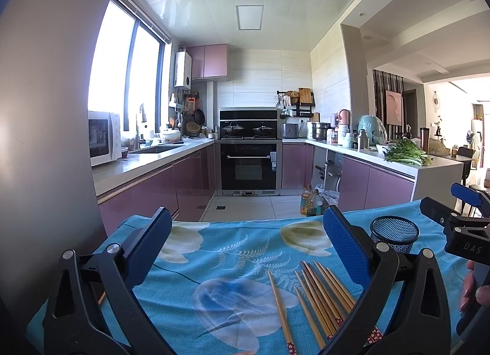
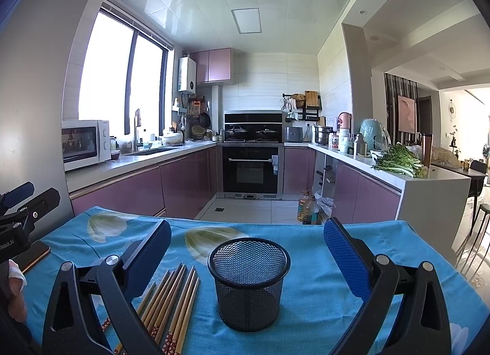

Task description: Organize utensils

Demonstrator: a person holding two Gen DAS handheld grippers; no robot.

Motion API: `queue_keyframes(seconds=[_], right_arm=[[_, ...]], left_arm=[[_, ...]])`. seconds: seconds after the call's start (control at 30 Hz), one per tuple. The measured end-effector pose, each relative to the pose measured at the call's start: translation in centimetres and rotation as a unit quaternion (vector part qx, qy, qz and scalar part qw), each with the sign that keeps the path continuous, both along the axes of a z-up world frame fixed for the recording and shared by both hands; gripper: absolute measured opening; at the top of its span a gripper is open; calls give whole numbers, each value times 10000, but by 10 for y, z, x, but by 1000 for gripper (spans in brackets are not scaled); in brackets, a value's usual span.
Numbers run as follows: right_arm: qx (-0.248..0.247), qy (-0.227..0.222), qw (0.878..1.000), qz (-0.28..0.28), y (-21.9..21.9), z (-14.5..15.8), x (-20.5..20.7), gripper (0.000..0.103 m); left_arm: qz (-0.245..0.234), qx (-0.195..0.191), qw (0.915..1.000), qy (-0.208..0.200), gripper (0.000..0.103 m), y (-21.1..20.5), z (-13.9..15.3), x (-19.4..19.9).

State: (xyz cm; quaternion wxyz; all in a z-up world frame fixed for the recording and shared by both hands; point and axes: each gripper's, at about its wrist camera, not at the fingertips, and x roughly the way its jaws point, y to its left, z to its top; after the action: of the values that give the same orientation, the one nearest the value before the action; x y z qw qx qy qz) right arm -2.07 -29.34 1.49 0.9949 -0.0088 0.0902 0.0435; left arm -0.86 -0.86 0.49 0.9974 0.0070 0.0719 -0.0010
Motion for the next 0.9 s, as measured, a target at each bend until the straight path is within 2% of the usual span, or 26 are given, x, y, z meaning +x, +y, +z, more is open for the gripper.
queue_keyframes(seconds=[0.9], right_arm=[[14, 1, 10000, 4, 1, 0, 0, 97]], left_arm=[[1, 8, 10000, 4, 98, -1, 0, 0]])
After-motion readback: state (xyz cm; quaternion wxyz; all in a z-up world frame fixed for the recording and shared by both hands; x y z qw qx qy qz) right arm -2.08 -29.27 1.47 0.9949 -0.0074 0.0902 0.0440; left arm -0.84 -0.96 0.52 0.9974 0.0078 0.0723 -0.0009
